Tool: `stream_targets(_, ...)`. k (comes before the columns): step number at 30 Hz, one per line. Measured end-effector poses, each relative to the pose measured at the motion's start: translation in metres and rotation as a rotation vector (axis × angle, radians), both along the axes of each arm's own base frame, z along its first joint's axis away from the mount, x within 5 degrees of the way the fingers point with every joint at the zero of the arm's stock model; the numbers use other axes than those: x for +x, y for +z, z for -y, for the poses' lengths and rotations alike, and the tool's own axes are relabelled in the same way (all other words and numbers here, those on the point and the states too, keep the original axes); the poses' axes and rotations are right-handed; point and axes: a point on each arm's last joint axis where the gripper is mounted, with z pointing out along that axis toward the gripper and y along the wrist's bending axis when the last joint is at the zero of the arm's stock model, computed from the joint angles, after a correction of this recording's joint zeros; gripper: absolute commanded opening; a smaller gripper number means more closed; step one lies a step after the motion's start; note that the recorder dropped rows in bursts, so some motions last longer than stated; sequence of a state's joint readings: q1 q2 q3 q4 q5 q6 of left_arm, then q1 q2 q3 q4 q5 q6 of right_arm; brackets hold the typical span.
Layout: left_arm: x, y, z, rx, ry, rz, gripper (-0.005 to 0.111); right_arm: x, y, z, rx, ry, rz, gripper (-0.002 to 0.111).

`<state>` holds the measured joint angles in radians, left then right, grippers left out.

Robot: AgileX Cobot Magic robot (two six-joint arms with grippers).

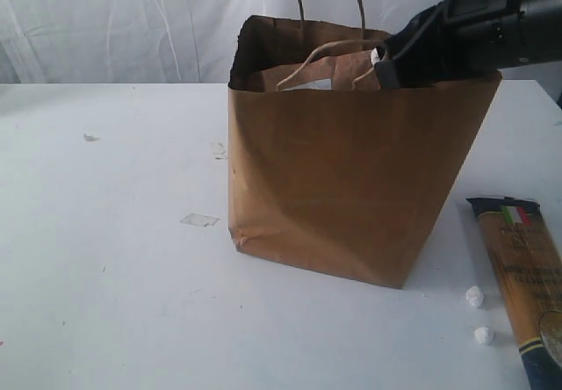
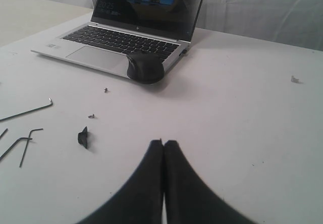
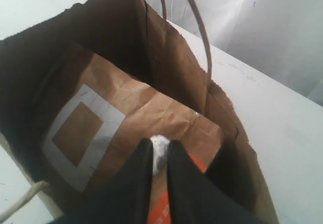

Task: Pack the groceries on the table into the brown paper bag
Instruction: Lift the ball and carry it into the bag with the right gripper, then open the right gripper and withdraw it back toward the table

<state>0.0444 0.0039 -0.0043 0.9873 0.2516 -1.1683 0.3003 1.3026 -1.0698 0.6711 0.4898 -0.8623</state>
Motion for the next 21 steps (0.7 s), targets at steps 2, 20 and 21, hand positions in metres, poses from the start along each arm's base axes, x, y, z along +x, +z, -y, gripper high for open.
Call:
stream_targets(2, 0.0, 0.0, 0.0, 0.0, 0.0, 0.0, 0.0, 0.001, 0.0, 0.0, 0.0, -0.003, 0.002, 0.029)
stream_targets(20, 0.0, 0.0, 0.0, 0.0, 0.0, 0.0, 0.0, -0.028, 0.04, 0.017, 0.065, -0.082, 0.146, 0.008)
stream_targets(21, 0.0, 0.0, 0.0, 0.0, 0.0, 0.0, 0.0, -0.034, 0.047, 0.025, 0.007, -0.1, 0.201, 0.001)
